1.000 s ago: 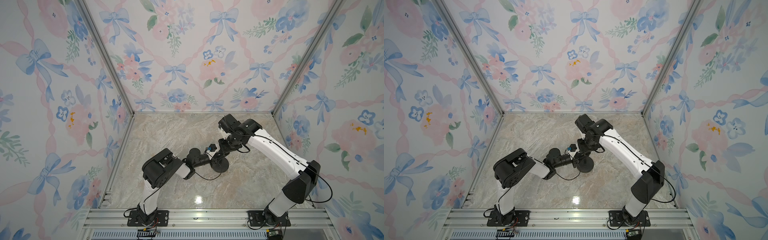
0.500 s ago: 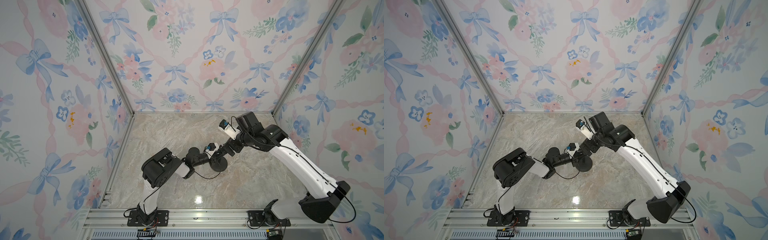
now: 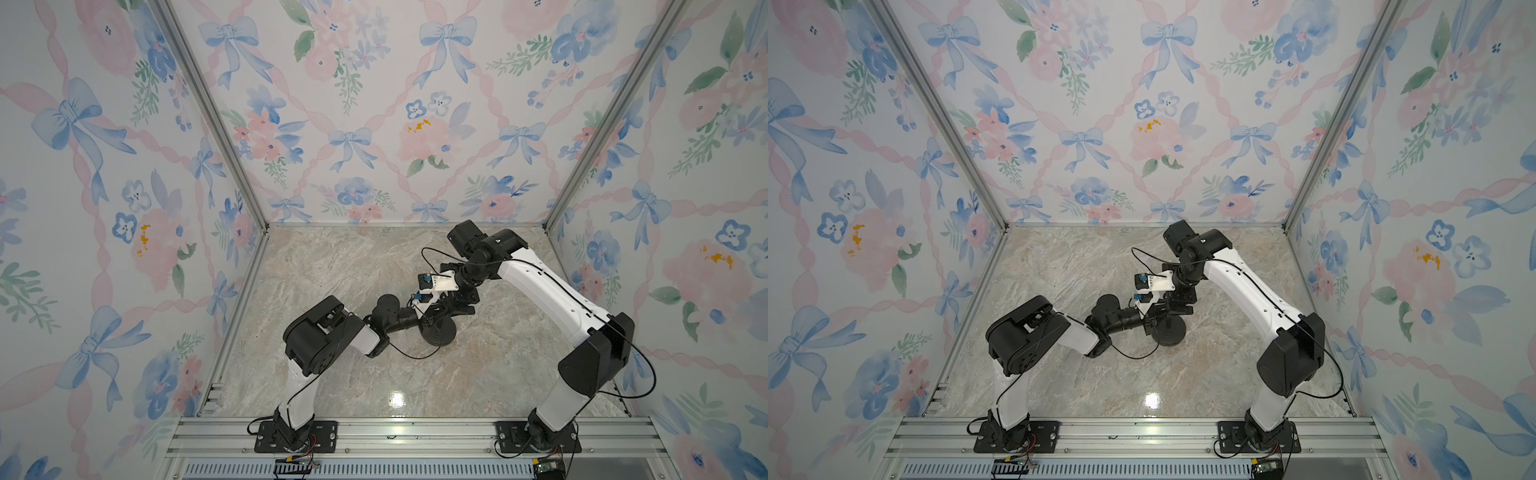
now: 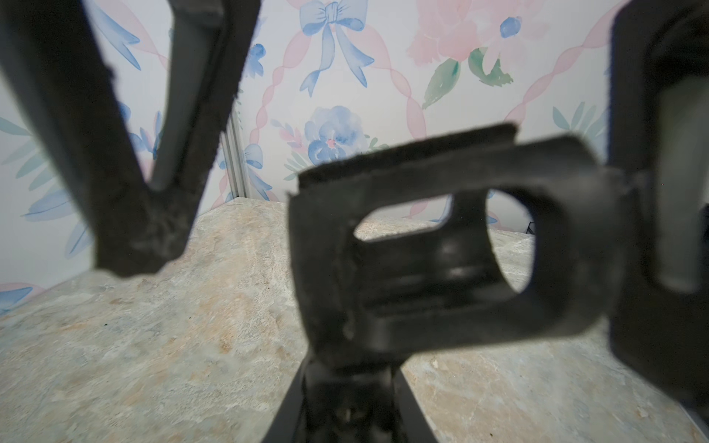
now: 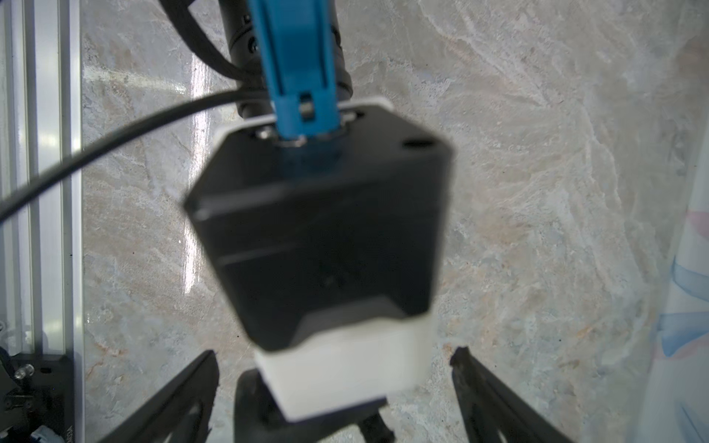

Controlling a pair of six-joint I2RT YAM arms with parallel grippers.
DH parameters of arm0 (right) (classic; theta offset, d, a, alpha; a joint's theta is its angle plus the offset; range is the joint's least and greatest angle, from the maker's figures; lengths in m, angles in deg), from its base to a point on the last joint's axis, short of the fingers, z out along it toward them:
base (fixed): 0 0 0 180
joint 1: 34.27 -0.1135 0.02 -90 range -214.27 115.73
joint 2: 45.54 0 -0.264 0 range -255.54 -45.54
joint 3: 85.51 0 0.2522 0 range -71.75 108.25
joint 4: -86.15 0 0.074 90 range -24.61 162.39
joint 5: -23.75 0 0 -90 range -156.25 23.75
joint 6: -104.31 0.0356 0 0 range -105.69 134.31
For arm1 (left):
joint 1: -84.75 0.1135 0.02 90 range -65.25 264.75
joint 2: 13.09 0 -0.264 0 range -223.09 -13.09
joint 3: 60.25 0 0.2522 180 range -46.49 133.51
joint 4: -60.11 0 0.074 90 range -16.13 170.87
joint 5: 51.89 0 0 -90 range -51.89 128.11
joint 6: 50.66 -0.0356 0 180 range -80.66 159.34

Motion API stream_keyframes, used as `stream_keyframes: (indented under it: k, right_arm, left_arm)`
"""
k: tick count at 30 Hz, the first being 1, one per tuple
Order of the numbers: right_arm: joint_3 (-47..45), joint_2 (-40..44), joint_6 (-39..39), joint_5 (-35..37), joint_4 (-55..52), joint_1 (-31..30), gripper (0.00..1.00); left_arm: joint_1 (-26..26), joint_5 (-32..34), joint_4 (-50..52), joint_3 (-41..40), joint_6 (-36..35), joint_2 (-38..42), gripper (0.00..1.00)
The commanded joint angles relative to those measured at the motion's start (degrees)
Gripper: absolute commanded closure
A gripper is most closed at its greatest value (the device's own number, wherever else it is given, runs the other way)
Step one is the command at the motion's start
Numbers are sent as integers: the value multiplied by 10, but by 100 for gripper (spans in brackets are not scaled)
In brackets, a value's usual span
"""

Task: Assemble a microphone stand
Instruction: Screw the microphone stand pole into the microphone stand base.

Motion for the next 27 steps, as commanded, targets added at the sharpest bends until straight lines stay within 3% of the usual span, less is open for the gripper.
stream_keyframes:
  k: [1, 3, 9, 15, 21, 27]
  right_arm:
    - [27, -18, -7, -17, -57, 7, 18]
    - [32, -26, 7, -16, -57, 9, 31]
    - [3, -7, 43, -20, -24, 10, 48]
    - [-82, 42, 160, 0, 71, -7, 69]
    - [-146, 48, 356, 91, 146, -31, 64]
    - [-133, 44, 510, 136, 137, -39, 63]
  left_arm:
    - [0, -24, -8, 12, 4, -7, 90]
    - [1, -23, -8, 13, 6, -7, 90]
    - [2, -12, -8, 12, 9, -6, 87]
    - [2, 12, -8, 10, 16, -5, 76]
    - [2, 23, -8, 8, 18, -4, 68]
    - [3, 30, -7, 2, 14, 3, 57]
